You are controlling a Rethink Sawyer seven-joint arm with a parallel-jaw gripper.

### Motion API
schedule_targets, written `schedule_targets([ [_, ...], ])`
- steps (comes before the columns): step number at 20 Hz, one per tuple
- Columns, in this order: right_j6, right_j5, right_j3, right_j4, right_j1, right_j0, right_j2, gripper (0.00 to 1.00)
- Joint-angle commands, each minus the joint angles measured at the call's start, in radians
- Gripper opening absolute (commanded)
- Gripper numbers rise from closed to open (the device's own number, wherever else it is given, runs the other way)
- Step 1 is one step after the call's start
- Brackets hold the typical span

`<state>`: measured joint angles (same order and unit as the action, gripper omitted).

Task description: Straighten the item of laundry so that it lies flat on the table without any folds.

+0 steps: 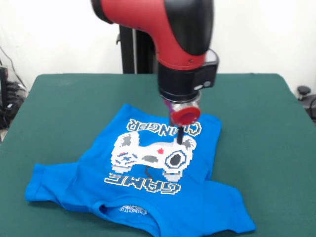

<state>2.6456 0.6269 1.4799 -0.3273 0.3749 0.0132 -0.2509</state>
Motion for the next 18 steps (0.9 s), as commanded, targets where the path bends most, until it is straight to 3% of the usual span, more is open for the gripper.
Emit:
schedule_targets([
  [1, 0.241, -0.044, 0.163, -0.048, -0.044, -0.062, 0.038, 1.0],
  [12, 0.267, -0.135, 0.146, -0.041, -0.117, -0.114, -0.02, 1.0],
  [18, 0.222, -0.235, 0.196, -0.04, -0.108, -0.084, -0.001, 1.0],
])
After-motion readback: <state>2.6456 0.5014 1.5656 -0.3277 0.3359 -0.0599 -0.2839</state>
